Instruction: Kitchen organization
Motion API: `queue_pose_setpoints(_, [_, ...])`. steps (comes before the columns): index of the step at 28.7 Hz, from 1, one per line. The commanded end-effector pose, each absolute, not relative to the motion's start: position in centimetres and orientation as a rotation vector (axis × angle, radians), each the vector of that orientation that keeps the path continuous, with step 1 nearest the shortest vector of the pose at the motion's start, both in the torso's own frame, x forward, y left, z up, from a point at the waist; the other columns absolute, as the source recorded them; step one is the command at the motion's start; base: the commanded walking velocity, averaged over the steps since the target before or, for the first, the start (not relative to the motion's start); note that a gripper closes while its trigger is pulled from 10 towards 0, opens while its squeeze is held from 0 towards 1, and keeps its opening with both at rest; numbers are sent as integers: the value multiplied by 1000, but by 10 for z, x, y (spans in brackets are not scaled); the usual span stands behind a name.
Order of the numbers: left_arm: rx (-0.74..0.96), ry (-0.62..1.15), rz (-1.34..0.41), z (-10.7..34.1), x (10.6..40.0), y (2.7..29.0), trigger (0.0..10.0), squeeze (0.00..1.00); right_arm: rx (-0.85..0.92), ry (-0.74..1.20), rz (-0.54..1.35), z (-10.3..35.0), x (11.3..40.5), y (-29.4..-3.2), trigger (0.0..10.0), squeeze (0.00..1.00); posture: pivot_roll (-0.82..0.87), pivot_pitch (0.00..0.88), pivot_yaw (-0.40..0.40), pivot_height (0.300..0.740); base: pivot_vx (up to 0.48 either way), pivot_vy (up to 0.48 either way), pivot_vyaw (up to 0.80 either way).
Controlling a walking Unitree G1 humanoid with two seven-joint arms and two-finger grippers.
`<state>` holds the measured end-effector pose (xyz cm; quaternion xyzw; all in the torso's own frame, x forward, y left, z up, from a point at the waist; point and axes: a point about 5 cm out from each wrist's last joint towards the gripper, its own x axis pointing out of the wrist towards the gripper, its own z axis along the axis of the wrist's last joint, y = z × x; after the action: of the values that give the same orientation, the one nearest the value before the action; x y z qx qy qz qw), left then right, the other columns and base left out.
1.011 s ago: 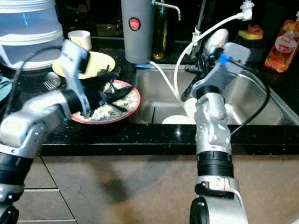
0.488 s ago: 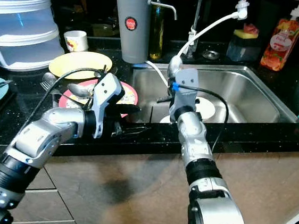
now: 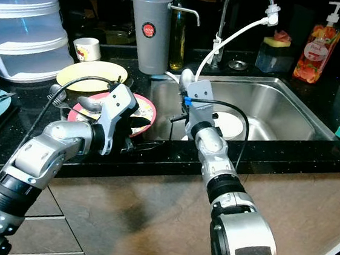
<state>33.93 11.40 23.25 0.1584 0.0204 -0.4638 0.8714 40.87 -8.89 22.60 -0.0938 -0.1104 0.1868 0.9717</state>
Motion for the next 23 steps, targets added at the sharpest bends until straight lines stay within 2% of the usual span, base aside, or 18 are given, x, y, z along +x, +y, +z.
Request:
queue_pose_setpoints(1, [353,27,-940,238,343,120,10000,0,-160,-129,360,205,408,-90,10000,0,57,59,14,740,0,0,0])
queue_pose_setpoints(6, [356,16,-934,240,345,119,10000,0,-98,-176,310,220,412,-90,10000,0,58,62,22,740,0,0,0])
queue_pose_setpoints(15, [334,13,-944,240,342,118,10000,0,-83,-110,317,205,409,-81,10000,0,71,77,18,740,0,0,0])
queue_pose_setpoints(23, [328,7,-937,240,343,118,10000,0,-21,-209,241,229,413,-87,10000,0,73,80,15,740,0,0,0])
